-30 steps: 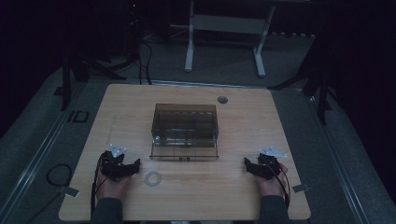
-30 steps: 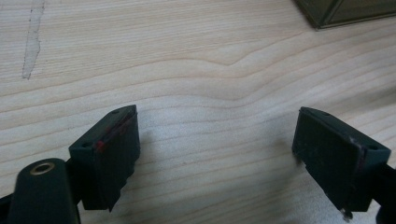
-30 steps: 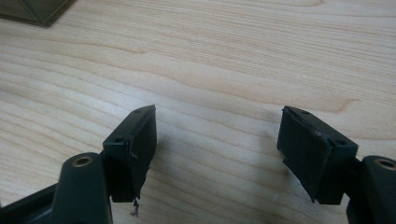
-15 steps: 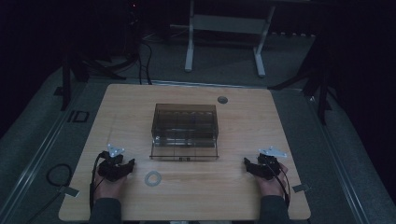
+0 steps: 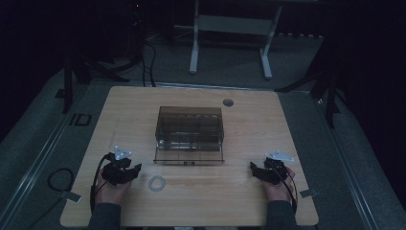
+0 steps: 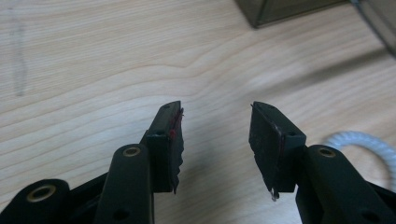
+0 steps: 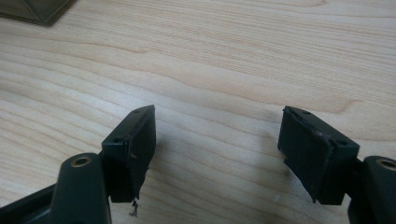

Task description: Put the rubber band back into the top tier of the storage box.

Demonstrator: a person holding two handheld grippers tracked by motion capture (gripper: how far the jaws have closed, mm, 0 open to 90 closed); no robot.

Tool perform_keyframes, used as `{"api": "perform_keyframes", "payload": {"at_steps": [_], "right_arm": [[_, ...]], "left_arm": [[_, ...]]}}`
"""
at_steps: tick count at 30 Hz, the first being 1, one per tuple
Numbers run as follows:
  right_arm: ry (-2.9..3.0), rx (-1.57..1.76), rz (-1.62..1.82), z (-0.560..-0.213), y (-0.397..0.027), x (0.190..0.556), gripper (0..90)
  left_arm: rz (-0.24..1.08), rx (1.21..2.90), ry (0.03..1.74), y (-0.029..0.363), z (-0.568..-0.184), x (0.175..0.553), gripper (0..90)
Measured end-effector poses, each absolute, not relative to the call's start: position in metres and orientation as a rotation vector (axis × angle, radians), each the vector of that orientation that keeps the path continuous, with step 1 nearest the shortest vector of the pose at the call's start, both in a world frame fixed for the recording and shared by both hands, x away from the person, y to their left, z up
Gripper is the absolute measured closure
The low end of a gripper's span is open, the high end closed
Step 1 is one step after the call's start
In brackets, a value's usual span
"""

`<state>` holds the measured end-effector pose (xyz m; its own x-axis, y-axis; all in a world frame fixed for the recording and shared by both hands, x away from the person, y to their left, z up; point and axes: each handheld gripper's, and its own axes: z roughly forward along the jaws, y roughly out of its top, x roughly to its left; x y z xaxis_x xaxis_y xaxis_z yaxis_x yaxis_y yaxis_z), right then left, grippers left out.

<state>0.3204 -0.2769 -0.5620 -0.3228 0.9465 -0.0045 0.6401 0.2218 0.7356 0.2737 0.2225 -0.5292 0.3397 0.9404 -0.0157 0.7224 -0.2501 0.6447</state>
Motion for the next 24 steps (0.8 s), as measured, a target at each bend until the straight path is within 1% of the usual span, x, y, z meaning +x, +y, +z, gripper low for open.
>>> {"api": "perform_keyframes", "payload": {"at_steps": [9,12,24], "right_arm": [[2.047,1.458,0.893,-0.562,-0.277,0.321,27.5],[2.048,1.458,0.893,-0.562,-0.277,0.321,27.5],[2.055,1.45,0.898,-0.562,-0.276,0.323,27.4]], "left_arm": [[0.469,2.091,1.389,0.217,-0.521,0.271,55.0],[0.449,2.11,1.368,0.215,-0.52,0.27,57.4],[0.403,2.167,1.307,0.209,-0.513,0.267,56.7]]}}
